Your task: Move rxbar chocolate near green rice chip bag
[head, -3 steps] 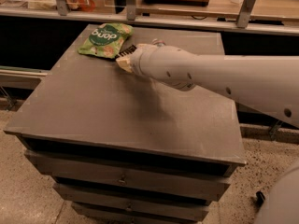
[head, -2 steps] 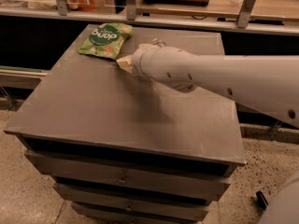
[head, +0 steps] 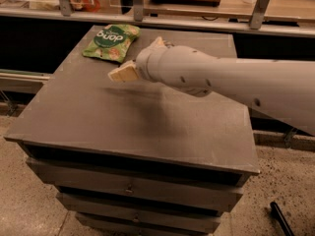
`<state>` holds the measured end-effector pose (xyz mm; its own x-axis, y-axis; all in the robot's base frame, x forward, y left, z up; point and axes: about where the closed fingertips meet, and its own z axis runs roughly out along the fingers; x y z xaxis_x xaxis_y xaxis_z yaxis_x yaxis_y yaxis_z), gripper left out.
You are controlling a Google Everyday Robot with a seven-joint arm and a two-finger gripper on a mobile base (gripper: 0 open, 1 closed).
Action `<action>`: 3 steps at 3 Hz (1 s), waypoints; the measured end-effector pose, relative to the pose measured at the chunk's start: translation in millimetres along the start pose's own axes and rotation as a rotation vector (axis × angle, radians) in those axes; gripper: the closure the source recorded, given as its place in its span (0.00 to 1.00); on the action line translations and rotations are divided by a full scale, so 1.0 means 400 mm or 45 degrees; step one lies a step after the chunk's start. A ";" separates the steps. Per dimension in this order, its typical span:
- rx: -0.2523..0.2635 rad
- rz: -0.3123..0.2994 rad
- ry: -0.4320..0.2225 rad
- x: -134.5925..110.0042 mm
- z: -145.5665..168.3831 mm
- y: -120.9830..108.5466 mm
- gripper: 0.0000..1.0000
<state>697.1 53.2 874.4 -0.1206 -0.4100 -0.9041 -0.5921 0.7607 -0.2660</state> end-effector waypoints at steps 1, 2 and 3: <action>0.019 0.000 0.015 0.027 -0.110 -0.014 0.00; 0.127 0.066 0.080 0.142 -0.269 -0.088 0.00; 0.123 0.072 0.124 0.198 -0.284 -0.076 0.00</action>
Offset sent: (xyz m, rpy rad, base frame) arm -0.1611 -0.1780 -0.0212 -0.0553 0.1394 -0.3070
